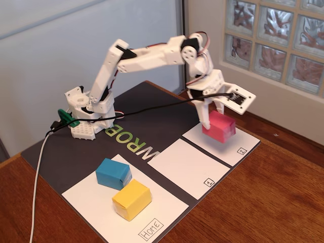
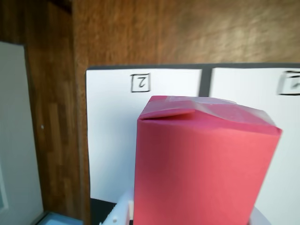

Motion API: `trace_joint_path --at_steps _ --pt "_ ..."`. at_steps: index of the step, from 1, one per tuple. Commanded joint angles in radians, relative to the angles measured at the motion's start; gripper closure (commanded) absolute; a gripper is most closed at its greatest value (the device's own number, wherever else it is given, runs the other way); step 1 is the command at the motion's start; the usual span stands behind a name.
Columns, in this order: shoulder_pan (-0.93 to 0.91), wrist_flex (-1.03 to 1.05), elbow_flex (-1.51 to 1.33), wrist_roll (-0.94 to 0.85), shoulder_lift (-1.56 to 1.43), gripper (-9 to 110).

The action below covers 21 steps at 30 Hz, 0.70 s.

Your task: Move box red to home

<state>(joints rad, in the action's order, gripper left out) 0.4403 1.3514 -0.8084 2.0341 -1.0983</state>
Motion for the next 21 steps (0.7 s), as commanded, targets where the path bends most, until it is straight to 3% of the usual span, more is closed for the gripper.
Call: trace_joint_path --at_steps 1,13,21 --pt "-0.064 -0.011 -0.083 -0.021 -0.187 102" --pt "-0.36 0.0 -0.511 -0.034 -0.629 102" --pt "-0.611 0.003 -0.79 -0.215 -0.874 102"
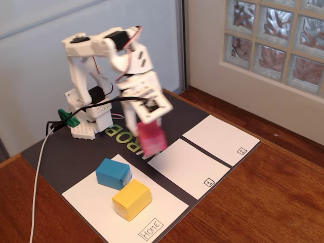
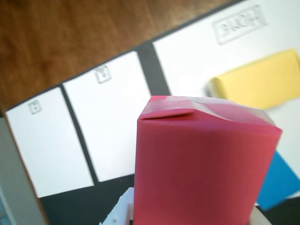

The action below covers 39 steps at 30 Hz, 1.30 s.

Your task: Move box red to home

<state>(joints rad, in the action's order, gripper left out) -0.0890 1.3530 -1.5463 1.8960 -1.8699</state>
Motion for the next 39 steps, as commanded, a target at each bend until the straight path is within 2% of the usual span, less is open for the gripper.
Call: trace_joint_path --at_steps 1,5,12,18,30,35,39 --pt "-0.115 0.002 -0.081 -0.127 -0.124 102" --pt "-0.245 0.002 -0.17 -0.394 -0.176 102" --pt "-0.434 0.029 -0.235 -0.744 -0.189 102" --pt "-0.535 -0.015 -0.244 -0.95 -0.141 102" --pt "-0.641 -0.291 -0.092 -1.149 0.146 102" --pt "-0.647 -0.31 -0.063 -1.203 0.238 102" --pt "-0.609 -0.284 -0.071 -1.172 0.264 102"
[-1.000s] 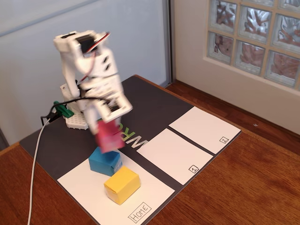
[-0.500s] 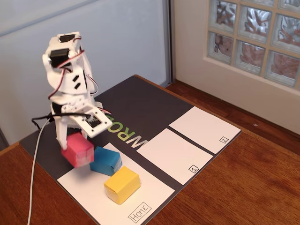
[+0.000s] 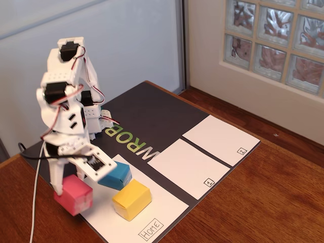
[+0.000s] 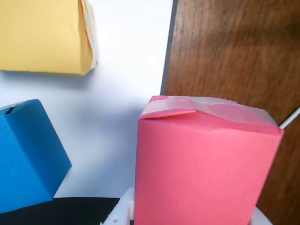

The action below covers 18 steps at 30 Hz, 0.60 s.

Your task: Move box red to home

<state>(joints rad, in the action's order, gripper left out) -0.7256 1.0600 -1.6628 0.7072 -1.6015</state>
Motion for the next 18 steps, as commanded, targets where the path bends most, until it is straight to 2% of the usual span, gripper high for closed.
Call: trace_joint_path --at_steps 1,8,18 --pt "0.043 0.028 0.043 0.02 -0.005 102" --pt "0.126 0.173 -0.009 0.055 -0.057 102" --pt "0.094 0.124 -0.095 -0.002 -0.08 102"
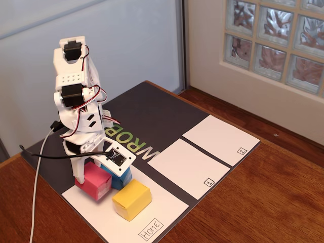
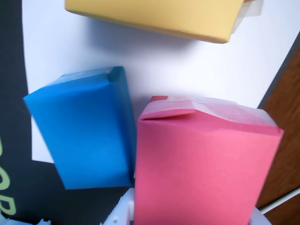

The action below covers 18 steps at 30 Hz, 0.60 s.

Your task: Move box red to home

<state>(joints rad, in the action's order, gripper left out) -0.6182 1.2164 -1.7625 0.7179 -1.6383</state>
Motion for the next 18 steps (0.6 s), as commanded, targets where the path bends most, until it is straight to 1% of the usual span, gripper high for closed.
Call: trace_joint_path --at_steps 1,7,18 --pt "-0.015 -0.055 0.005 -0.018 -0.037 102" --pt "-0.017 -0.209 0.005 -0.026 0.005 102" --pt "-0.031 -0.202 -0.104 -0.021 -0.017 102"
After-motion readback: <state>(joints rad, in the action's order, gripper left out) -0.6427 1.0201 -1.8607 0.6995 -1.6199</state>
